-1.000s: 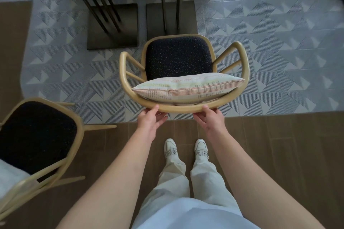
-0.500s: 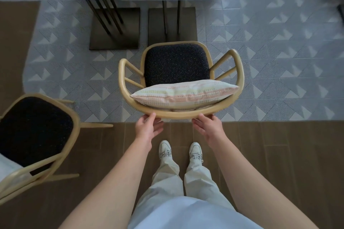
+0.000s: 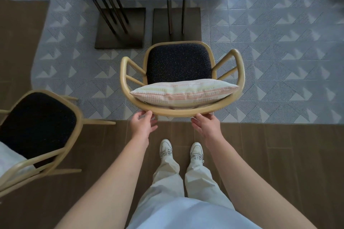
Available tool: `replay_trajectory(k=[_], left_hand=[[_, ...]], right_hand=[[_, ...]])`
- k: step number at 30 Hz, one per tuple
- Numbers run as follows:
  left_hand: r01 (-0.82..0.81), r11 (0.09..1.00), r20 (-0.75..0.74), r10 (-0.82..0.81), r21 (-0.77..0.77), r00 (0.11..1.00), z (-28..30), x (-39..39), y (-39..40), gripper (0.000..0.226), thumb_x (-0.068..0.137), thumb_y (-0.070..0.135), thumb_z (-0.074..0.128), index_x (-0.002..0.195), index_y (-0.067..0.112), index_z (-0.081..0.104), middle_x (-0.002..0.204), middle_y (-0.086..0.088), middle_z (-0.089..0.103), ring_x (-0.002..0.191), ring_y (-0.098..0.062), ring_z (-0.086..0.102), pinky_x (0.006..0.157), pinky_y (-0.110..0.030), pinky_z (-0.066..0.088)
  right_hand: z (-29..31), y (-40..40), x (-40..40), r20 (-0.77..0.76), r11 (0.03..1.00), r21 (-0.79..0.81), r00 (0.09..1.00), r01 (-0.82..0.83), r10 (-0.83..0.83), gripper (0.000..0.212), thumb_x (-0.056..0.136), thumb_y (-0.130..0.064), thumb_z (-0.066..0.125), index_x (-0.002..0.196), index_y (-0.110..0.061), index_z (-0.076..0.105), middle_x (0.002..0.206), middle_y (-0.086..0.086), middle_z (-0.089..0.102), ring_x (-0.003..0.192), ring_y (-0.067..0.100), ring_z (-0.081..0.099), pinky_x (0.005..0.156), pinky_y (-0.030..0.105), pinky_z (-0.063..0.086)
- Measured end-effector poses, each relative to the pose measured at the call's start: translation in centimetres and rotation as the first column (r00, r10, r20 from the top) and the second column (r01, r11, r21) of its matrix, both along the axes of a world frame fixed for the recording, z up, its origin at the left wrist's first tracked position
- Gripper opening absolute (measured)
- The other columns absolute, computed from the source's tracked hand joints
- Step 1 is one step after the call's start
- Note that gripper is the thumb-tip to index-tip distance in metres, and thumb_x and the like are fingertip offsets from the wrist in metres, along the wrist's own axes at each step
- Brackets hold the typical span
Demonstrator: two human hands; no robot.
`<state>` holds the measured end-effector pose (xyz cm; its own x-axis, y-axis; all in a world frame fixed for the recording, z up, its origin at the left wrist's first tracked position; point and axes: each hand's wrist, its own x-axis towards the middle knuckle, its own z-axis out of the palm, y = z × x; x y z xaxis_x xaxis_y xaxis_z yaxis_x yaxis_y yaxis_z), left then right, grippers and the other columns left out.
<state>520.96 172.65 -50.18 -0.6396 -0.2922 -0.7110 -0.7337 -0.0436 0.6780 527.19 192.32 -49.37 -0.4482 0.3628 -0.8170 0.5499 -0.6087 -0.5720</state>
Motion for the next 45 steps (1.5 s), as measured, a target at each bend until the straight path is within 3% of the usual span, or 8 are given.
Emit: replay_trajectory(k=[5,10,14,18,23,35,41,45], left_hand=[[0.004,0.995,0.068,-0.011,0.104,0.998,-0.4,1.6,2.4,0.031,0.098,0.021,0.066,0.124,0.006,0.059,0.106,-0.013,0.074,0.089,-0.025,0.075,0.063,-0.035,0.062],[-0.027,0.980,0.095,0.008,0.197,0.995,-0.2,1.7,4.1,0.029,0.099,0.017,0.064,0.124,0.004,0.057,0.116,-0.017,0.070,0.091,-0.027,0.075,0.063,-0.036,0.062],[-0.064,0.963,0.105,0.038,0.261,0.994,0.1,1.8,4.3,0.030,0.100,0.016,0.062,0.126,0.003,0.055,0.119,-0.018,0.068,0.094,-0.030,0.074,0.062,-0.038,0.062],[-0.058,0.944,0.135,0.015,0.324,0.991,0.4,1.7,4.5,0.025,0.101,0.017,0.060,0.122,0.004,0.056,0.119,-0.020,0.068,0.094,-0.032,0.073,0.063,-0.040,0.062],[-0.068,0.915,0.137,0.015,0.397,0.991,0.4,1.7,4.6,0.030,0.101,0.014,0.060,0.128,0.003,0.052,0.122,-0.022,0.068,0.090,-0.031,0.075,0.061,-0.039,0.062],[-0.068,0.908,0.124,0.018,0.414,0.992,0.4,1.2,3.7,0.034,0.102,0.013,0.057,0.132,0.002,0.044,0.118,-0.028,0.067,0.081,-0.034,0.077,0.061,-0.036,0.063],[-0.038,0.921,0.114,-0.007,0.387,0.993,0.6,0.8,2.2,0.034,0.103,0.015,0.056,0.133,0.001,0.045,0.115,-0.028,0.069,0.084,-0.034,0.077,0.067,-0.039,0.065],[-0.033,0.925,0.122,-0.014,0.378,0.992,0.8,0.7,1.6,0.035,0.102,0.015,0.058,0.132,0.004,0.044,0.119,-0.027,0.066,0.085,-0.035,0.076,0.067,-0.040,0.065]], right_hand=[[-0.2,-1.0,0.9,0.034,0.997,0.000,0.996,-0.080,0.079,0.022,0.097,-0.007,0.062,0.118,-0.002,0.055,0.123,0.022,0.065,0.110,0.030,0.068,0.093,0.036,0.057],[-0.6,-0.8,0.9,0.001,0.997,-0.019,0.997,-0.073,0.073,0.029,0.098,-0.015,0.063,0.121,0.000,0.057,0.119,0.019,0.068,0.103,0.024,0.070,0.084,0.031,0.059],[-0.3,-0.8,0.0,-0.022,0.996,-0.089,1.000,-0.009,0.007,0.026,0.099,-0.017,0.061,0.119,0.000,0.058,0.111,0.015,0.070,0.094,0.021,0.072,0.088,0.033,0.058],[-0.8,-0.9,-0.8,-0.002,0.979,-0.176,0.994,0.104,-0.106,0.035,0.099,-0.021,0.062,0.125,0.002,0.055,0.117,0.019,0.069,0.095,0.028,0.073,0.087,0.039,0.059],[-1.0,-0.2,-1.4,0.016,0.964,-0.129,0.973,0.231,-0.231,0.047,0.099,-0.030,0.062,0.135,-0.004,0.046,0.122,0.017,0.066,0.092,0.027,0.074,0.081,0.041,0.062],[-0.3,-1.4,-2.1,0.040,0.965,-0.088,0.969,0.247,-0.244,0.044,0.102,-0.020,0.056,0.139,0.000,0.042,0.125,0.022,0.062,0.092,0.027,0.070,0.067,0.036,0.061],[0.0,-3.0,-2.3,0.049,0.964,-0.101,0.969,0.247,-0.243,0.047,0.101,-0.017,0.056,0.141,0.000,0.039,0.132,0.021,0.058,0.111,0.034,0.066,0.067,0.037,0.062],[-0.1,-3.6,-2.2,0.052,0.963,-0.098,0.968,0.249,-0.245,0.048,0.102,-0.019,0.056,0.143,-0.001,0.038,0.133,0.020,0.057,0.109,0.033,0.066,0.063,0.034,0.061]])
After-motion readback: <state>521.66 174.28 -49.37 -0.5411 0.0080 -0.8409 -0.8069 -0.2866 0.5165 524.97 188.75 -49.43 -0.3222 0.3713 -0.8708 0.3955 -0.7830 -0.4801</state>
